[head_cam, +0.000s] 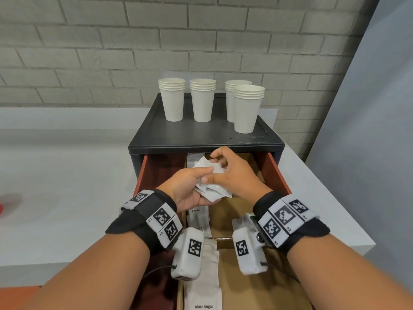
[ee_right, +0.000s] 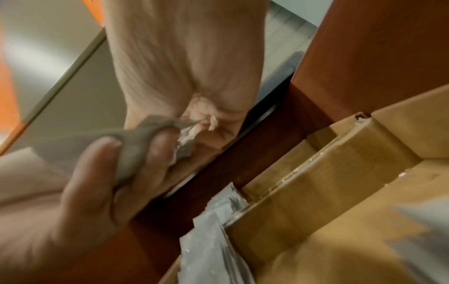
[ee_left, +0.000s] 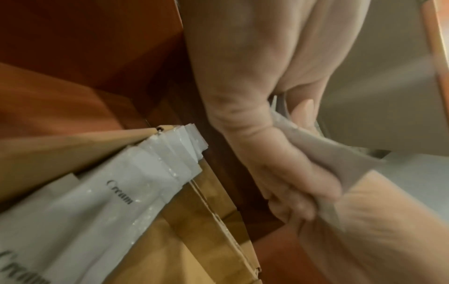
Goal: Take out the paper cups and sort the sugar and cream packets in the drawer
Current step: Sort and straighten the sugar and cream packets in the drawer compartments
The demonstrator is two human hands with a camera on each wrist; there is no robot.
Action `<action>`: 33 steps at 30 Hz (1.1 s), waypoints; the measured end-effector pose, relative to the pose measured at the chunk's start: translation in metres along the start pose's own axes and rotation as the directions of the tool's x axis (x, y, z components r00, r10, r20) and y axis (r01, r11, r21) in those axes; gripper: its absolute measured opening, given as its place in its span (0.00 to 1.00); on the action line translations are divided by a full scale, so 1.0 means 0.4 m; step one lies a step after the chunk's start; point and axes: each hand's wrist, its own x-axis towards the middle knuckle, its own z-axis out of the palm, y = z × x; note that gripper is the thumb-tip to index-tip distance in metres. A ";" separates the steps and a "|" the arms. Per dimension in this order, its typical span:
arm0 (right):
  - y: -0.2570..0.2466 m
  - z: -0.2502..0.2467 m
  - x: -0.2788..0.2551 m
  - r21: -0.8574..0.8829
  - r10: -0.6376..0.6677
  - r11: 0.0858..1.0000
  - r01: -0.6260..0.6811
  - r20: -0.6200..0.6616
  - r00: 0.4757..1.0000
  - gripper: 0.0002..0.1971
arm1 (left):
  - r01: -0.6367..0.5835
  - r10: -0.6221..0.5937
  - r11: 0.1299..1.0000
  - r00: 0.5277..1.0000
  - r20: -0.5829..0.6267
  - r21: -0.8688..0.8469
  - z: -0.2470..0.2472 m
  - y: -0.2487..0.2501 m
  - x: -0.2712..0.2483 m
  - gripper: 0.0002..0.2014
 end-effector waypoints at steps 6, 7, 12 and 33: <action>0.004 0.008 -0.008 -0.058 0.042 0.997 -0.046 -0.057 0.997 0.29 | -0.084 0.084 0.996 0.994 -0.066 0.003 -0.005 0.002 0.000 0.15; 0.004 0.006 -0.007 -0.037 0.064 0.997 -0.066 -0.051 0.997 0.27 | -0.101 0.101 0.995 0.992 -0.076 0.009 -0.005 0.003 -0.001 0.13; 0.005 -0.021 -0.001 0.095 0.243 0.964 -0.246 0.047 0.969 0.20 | -0.156 0.167 0.985 0.973 -0.161 0.075 -0.004 0.005 -0.003 0.12; -0.013 -0.025 -0.022 0.175 -0.009 0.982 0.066 -0.307 0.952 0.06 | -0.061 0.013 0.984 0.963 -0.270 -0.170 -0.008 0.009 0.017 0.16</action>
